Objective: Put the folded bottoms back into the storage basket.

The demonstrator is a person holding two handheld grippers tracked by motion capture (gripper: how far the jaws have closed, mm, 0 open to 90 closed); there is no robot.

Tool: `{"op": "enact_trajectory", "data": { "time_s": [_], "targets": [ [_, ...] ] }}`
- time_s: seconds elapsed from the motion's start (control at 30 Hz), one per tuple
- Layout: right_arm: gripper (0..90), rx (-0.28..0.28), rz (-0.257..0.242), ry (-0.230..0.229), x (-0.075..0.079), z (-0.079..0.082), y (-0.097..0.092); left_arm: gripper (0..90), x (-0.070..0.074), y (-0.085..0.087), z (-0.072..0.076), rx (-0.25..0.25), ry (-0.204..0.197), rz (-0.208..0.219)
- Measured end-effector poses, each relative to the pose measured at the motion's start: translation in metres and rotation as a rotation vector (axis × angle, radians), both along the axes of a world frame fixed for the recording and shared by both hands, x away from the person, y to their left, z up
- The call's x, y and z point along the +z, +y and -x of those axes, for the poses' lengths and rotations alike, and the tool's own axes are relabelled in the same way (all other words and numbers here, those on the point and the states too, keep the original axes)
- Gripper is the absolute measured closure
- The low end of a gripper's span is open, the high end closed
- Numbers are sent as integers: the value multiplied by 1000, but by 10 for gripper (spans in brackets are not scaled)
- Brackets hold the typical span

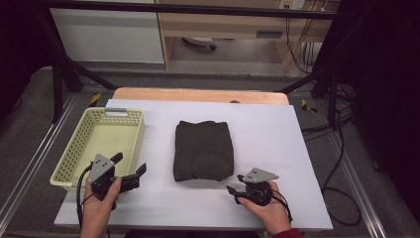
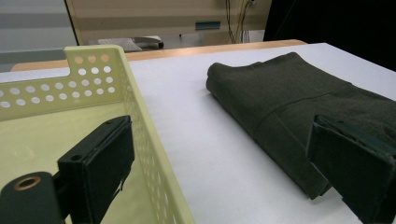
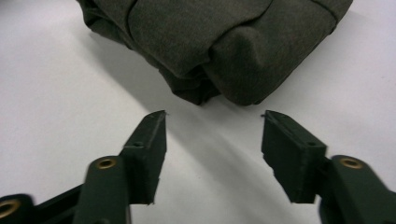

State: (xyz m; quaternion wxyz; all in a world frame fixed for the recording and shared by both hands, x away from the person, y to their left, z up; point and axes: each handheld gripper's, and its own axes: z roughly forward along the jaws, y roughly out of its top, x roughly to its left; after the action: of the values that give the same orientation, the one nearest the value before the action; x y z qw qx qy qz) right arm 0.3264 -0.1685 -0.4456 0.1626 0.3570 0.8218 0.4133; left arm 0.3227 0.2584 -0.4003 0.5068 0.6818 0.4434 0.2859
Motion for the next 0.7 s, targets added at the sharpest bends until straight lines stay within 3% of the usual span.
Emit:
{"op": "enact_trajectory", "data": {
  "time_s": [0.33,0.7],
  "targets": [
    [562,39,26,37,-6,-4,8,90,-1,-3,-1,2,3,-10],
    [541,55,11,26,-10,-22,38,94,-2,-6,-1,-4,1,-28]
  ]
}}
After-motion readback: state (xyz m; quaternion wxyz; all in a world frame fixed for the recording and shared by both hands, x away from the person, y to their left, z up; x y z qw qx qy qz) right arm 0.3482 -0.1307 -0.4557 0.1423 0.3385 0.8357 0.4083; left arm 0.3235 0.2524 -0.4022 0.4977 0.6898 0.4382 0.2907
